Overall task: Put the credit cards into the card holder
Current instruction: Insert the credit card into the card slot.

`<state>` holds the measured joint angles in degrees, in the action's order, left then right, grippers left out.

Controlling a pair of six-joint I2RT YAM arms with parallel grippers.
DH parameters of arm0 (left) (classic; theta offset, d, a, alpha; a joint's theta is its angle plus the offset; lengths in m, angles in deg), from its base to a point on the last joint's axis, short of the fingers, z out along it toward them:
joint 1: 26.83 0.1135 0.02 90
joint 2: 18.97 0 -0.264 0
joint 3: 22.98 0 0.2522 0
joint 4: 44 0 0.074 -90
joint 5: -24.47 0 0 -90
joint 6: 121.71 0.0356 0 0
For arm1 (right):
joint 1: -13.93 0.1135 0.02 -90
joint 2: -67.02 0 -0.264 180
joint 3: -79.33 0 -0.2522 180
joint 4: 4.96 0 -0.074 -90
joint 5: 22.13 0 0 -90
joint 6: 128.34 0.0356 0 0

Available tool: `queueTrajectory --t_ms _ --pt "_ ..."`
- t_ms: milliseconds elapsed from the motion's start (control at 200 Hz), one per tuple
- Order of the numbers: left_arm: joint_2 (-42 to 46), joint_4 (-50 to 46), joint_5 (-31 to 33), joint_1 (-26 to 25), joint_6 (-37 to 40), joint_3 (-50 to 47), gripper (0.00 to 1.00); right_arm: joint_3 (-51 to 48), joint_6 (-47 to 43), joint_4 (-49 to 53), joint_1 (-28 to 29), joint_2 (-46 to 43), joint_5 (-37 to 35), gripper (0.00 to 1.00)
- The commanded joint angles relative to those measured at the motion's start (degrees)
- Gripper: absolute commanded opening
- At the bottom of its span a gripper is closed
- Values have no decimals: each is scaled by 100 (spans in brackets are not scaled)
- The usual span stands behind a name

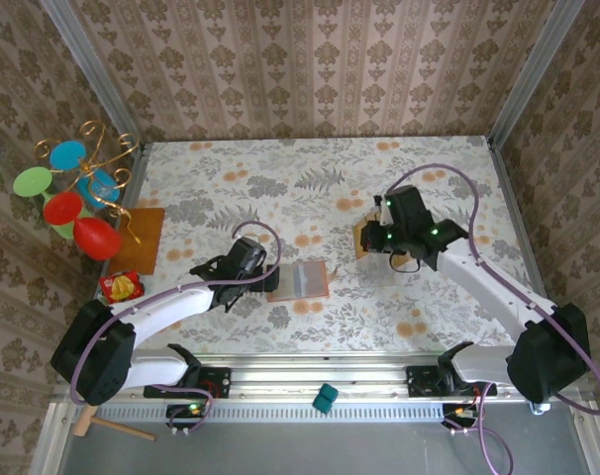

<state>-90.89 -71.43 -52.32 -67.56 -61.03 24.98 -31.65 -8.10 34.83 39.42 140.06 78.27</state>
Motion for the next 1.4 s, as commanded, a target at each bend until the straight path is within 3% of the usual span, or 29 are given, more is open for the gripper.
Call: queueTrajectory --t_ms 0,175,350,665,1395 --pt "-99 -8 -86 11 144 118 100 -460 661 -1316 498 249 402 0" --pt "-254 9 -45 -57 129 161 100 -784 1135 -2526 1505 1110 100 0" --pt "-308 -64 54 -140 91 193 100 -728 1346 -3025 1943 1722 -81 0" --pt "-339 -134 120 -200 99 244 100 -693 1366 -3244 1974 2189 -190 0" --pt "-894 179 157 -437 134 233 100 -894 1397 -3373 1873 2188 -258 0"
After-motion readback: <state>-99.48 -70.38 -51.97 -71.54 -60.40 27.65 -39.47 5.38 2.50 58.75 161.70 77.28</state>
